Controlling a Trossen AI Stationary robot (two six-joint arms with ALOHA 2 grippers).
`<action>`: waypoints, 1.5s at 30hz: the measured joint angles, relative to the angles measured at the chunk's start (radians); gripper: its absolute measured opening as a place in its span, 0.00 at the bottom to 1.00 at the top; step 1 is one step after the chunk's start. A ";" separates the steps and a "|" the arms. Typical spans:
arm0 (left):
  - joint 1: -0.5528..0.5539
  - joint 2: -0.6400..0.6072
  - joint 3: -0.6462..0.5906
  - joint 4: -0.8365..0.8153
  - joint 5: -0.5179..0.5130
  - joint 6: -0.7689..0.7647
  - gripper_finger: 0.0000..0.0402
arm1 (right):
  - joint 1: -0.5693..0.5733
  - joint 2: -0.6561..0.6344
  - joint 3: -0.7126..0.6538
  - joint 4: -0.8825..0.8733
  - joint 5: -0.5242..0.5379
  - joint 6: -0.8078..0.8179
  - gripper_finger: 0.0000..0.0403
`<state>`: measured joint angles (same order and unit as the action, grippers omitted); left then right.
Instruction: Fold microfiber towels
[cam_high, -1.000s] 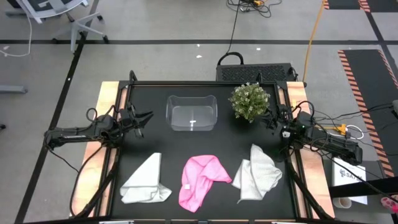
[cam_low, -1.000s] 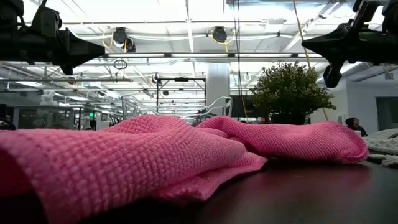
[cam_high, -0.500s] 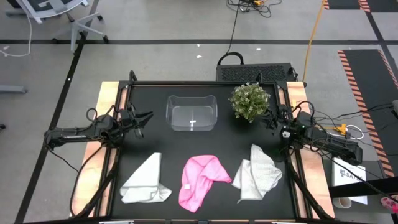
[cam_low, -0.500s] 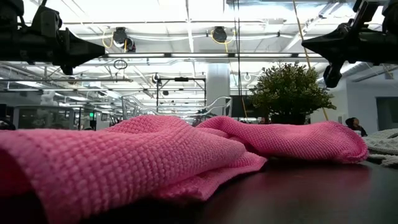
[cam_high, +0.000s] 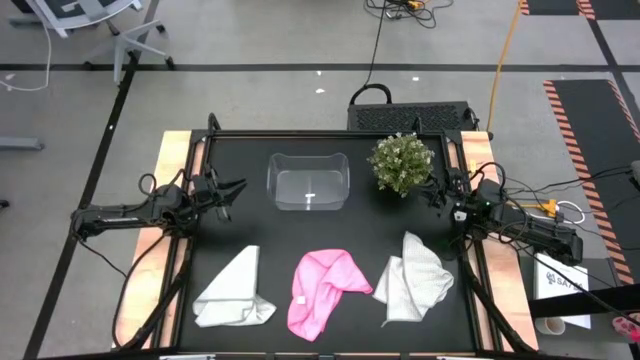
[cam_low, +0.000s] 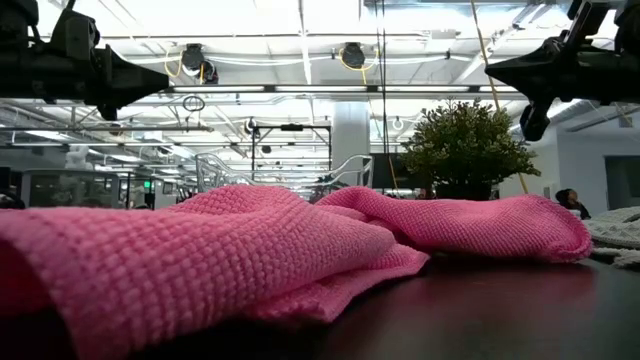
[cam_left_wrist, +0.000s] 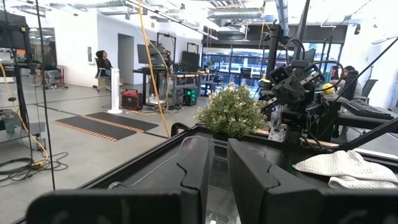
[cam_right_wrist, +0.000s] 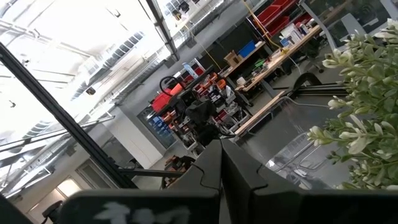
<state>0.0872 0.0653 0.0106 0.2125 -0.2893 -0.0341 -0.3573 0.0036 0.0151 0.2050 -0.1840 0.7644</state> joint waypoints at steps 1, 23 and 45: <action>0.000 0.000 0.000 0.000 0.000 0.000 0.15 | 0.000 0.000 0.000 0.000 0.000 -0.006 0.00; 0.000 0.000 0.000 0.027 0.001 -0.194 0.15 | 0.000 0.000 0.000 0.001 0.006 -0.002 0.00; 0.001 0.016 0.032 0.100 0.053 -0.416 0.15 | -0.001 0.001 0.000 0.080 0.181 0.041 0.00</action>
<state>0.0883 0.0811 0.0423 0.3125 -0.2361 -0.4503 -0.3588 0.0050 0.0151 0.2848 -0.0034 0.8051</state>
